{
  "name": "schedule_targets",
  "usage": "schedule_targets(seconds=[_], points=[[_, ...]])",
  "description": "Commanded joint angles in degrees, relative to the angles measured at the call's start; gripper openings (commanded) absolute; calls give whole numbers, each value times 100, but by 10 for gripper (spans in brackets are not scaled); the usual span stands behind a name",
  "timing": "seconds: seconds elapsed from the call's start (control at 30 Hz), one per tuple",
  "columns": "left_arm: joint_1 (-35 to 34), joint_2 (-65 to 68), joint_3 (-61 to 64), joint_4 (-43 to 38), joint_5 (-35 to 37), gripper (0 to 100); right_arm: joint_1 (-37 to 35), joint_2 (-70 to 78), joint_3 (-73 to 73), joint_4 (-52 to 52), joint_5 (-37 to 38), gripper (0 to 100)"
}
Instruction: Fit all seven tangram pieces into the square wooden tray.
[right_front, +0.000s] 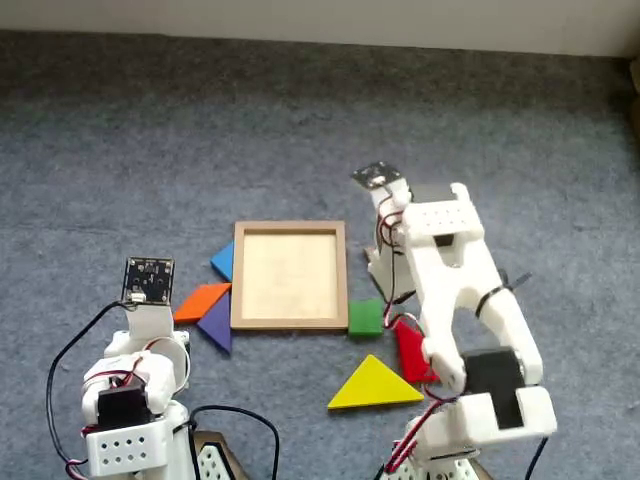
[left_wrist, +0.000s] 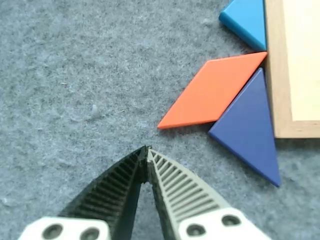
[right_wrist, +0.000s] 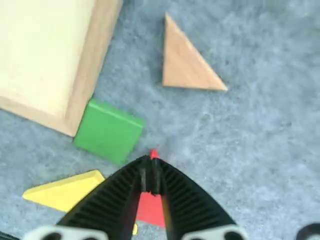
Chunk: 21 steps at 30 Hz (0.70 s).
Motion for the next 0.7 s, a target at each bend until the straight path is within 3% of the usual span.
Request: schedule_targets(seconds=[0.0, 0.23, 0.5, 0.67], points=[[-48, -268, 119, 26, -53, 8, -31, -1209, 646, 57, 281, 62], [-48, -268, 119, 26, -53, 8, -22, -2202, 2132, 40, 835, 266], [-48, -268, 119, 26, -53, 8, -22, -1666, 2642, 13, 1785, 274], [-48, -268, 119, 26, -53, 8, -13, -699, 2633, -637, 1829, 274]])
